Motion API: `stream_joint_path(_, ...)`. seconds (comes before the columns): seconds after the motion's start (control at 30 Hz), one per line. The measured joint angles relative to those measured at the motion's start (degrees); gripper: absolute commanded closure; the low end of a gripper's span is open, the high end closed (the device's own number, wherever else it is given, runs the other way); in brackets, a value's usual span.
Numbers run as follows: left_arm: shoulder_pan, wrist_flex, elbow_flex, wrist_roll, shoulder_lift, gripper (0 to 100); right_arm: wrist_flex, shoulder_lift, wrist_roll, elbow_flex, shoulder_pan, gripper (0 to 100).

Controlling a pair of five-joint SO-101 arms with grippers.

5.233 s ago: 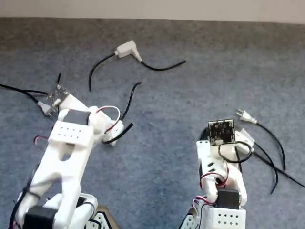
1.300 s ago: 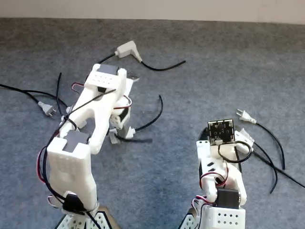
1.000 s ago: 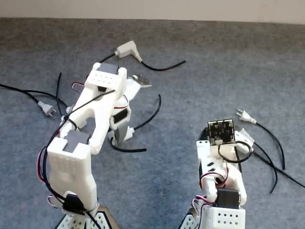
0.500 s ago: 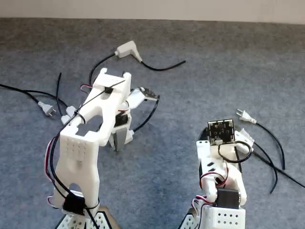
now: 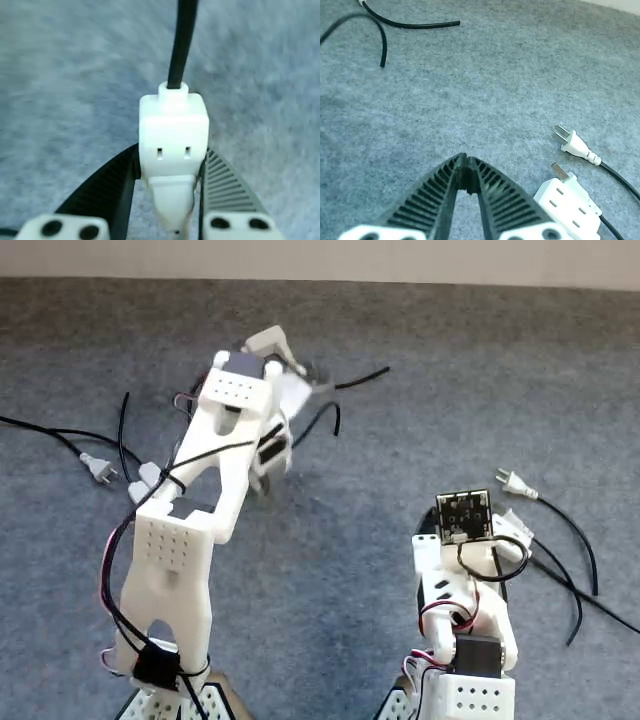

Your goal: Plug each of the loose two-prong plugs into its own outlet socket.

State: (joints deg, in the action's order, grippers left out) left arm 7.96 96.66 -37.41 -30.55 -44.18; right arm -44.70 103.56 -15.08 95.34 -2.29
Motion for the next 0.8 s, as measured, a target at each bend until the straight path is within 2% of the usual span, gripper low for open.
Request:
stream_joint_path(0.23,0.09,-1.41,-13.45,8.00,0.00,96,0.00,0.00,0.00,0.00,0.00,99.1)
stream_joint_path(0.43,-3.16,-9.93,-16.70,9.05,-0.44,96,0.00,0.00,0.00,0.00,0.00,99.1)
stream_joint_path(0.67,-6.33,-19.60,-17.32,9.05,-10.73,83,0.00,0.00,0.00,0.00,0.00,99.1)
stream_joint_path(0.8,-7.30,-21.80,-19.08,9.14,-14.86,78,0.00,0.00,0.00,0.00,0.00,99.1)
